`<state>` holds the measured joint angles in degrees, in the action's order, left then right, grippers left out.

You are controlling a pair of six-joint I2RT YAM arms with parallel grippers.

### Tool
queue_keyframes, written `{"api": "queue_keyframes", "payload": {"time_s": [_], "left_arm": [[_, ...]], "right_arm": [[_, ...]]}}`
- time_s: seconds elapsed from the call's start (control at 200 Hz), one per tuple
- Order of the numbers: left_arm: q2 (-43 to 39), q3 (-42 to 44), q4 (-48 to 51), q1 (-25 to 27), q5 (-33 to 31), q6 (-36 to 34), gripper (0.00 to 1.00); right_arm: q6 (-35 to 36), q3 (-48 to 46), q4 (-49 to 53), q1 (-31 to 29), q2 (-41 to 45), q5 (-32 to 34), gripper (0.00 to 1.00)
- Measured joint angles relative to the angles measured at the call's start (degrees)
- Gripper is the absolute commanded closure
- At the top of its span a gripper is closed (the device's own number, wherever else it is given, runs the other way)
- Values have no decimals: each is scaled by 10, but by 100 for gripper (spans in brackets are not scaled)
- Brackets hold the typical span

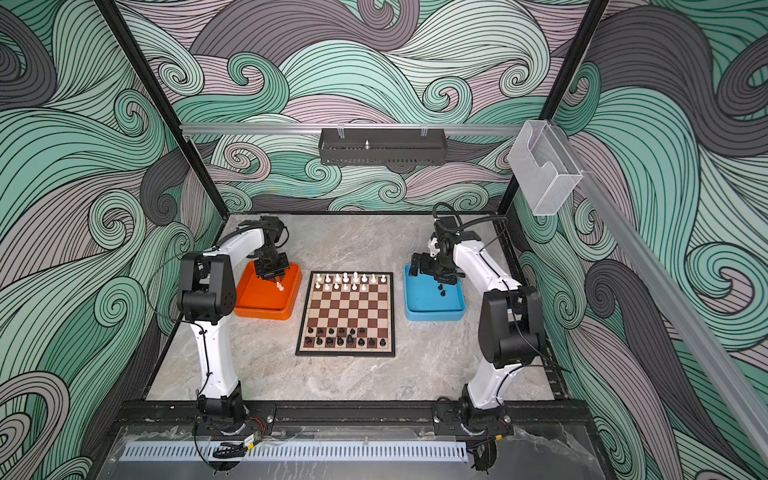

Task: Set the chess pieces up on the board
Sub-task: 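Lift the white pawn out of the orange tray with the left gripper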

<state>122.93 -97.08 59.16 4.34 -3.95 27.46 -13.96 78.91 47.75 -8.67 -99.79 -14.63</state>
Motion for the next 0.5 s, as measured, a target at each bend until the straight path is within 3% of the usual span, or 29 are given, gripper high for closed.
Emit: {"api": "queue_keyframes", "payload": {"time_s": [0.325, 0.5], "left_arm": [[0, 0, -1, 0, 1, -1, 83], [0, 0, 0, 0, 1, -2, 73]], "right_arm": [[0, 0, 0, 0, 0, 0, 0], [0, 0, 0, 0, 0, 0, 0]]}}
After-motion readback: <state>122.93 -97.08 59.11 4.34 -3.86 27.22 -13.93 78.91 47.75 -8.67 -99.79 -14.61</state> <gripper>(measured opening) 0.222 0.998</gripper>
